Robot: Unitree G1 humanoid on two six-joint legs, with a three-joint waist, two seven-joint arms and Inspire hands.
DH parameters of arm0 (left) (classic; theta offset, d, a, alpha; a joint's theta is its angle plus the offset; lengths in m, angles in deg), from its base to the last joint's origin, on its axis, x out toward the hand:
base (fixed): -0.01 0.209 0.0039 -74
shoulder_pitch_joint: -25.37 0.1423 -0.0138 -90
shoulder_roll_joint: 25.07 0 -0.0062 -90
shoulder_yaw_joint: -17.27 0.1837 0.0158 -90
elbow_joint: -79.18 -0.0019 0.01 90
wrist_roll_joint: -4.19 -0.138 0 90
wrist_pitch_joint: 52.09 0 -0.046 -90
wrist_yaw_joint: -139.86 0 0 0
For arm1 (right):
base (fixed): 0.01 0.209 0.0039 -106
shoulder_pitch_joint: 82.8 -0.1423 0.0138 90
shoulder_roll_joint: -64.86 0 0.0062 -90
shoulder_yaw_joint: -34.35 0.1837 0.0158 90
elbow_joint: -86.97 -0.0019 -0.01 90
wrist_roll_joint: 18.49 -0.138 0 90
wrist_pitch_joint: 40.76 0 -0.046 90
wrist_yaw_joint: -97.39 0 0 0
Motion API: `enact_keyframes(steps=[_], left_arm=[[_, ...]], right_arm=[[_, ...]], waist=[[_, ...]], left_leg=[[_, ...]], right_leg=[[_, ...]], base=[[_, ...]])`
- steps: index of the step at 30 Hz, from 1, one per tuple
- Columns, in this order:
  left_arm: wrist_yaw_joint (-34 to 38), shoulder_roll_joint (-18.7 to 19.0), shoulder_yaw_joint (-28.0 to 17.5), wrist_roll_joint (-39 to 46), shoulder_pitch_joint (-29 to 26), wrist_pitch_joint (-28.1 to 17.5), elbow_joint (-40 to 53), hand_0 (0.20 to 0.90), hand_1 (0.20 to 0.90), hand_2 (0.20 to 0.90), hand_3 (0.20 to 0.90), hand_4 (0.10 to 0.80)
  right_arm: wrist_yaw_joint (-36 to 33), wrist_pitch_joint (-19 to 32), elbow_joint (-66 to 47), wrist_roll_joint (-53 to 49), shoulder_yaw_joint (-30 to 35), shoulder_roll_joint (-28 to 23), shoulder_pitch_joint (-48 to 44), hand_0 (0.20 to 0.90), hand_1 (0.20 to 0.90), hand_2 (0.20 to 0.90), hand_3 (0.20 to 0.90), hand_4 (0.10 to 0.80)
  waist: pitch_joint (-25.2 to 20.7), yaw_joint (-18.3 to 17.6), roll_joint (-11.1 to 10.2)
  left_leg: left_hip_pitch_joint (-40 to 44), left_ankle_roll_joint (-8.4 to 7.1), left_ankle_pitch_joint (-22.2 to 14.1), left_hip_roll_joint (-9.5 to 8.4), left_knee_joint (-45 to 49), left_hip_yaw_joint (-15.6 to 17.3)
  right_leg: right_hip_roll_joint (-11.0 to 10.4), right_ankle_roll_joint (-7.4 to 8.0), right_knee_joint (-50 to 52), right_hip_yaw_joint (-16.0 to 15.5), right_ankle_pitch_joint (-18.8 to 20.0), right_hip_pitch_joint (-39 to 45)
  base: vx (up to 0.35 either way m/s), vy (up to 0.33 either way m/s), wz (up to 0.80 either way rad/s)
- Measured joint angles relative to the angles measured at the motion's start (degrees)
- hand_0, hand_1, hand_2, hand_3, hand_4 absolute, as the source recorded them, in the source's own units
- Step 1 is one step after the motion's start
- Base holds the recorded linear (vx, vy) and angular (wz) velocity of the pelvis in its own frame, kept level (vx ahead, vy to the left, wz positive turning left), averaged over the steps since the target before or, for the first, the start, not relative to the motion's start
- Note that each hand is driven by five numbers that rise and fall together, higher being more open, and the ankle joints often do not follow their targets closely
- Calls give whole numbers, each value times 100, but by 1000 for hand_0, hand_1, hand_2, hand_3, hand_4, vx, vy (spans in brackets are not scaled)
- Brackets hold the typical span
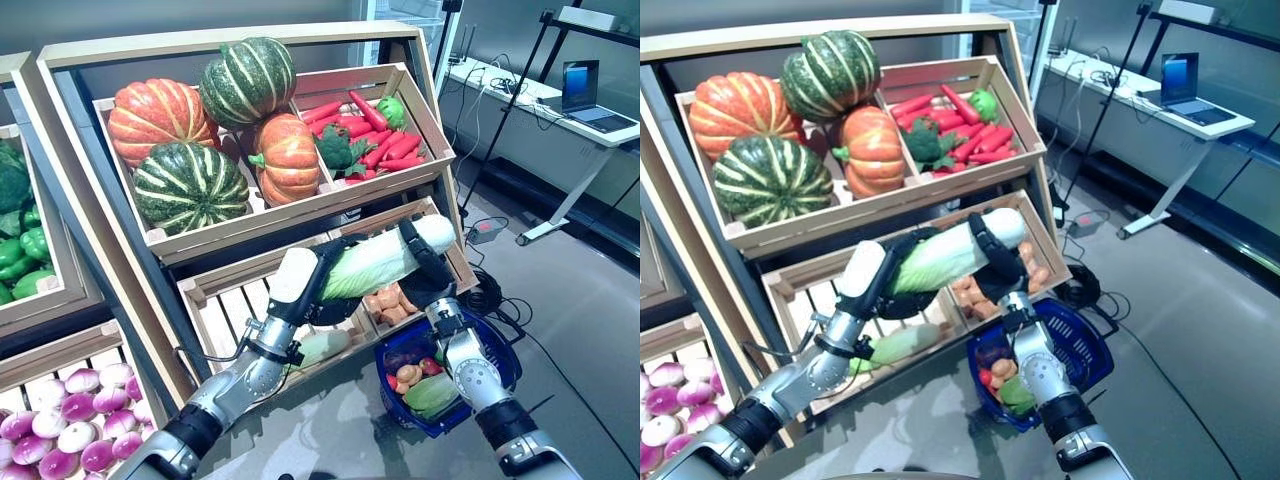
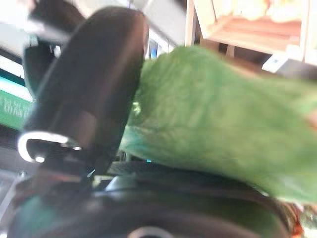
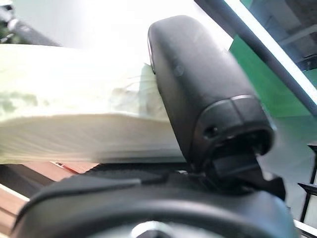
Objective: Put vegetables into the basket
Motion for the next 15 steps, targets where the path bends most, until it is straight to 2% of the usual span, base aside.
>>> enact_keyframes(steps=[8, 15], left_arm=[[-293, 0, 16, 135, 36, 76, -32, 900, 900, 900, 900, 800], [-339, 9, -106, 116, 179, 177, -604, 900, 900, 900, 900, 800]], right_arm=[[-121, 46, 0, 278, 29, -87, 1, 300, 300, 300, 300, 400], [-302, 52, 0, 499, 143, -305, 0, 300, 300, 300, 300, 400]], waist=[[-67, 3, 118], [-68, -13, 122]], left_leg=[[-23, 0, 0, 1, 0, 3], [-21, 1, 0, 4, 0, 13]], right_leg=[[2, 0, 0, 5, 0, -29], [1, 0, 0, 16, 1, -35]], base=[[0, 0, 0], [0, 0, 0]])
